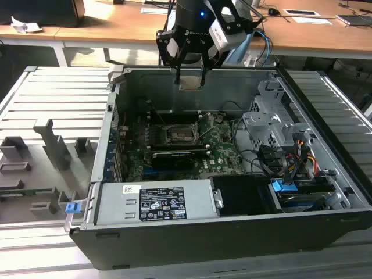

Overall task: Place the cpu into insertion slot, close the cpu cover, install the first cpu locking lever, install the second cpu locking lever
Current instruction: 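Place the cpu into insertion slot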

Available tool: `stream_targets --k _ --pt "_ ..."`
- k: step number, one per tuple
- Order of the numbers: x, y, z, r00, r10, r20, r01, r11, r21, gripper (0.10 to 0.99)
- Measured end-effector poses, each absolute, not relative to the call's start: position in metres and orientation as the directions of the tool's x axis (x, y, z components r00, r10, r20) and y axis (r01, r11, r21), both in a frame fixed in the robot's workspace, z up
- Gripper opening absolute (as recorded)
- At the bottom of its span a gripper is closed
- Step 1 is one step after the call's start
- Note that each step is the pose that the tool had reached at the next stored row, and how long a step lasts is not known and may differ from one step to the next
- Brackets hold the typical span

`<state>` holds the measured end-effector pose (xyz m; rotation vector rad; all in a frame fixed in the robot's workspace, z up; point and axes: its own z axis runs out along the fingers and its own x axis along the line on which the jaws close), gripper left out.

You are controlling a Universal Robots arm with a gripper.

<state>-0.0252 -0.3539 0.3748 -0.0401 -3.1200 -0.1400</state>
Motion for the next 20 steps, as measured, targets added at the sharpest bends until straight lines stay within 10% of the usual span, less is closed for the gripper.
stream_targets --k 20 --pt "-0.0252 -0.3541 0.3745 -0.996 0.087 0.019 0.088 0.992 0.089 0.537"
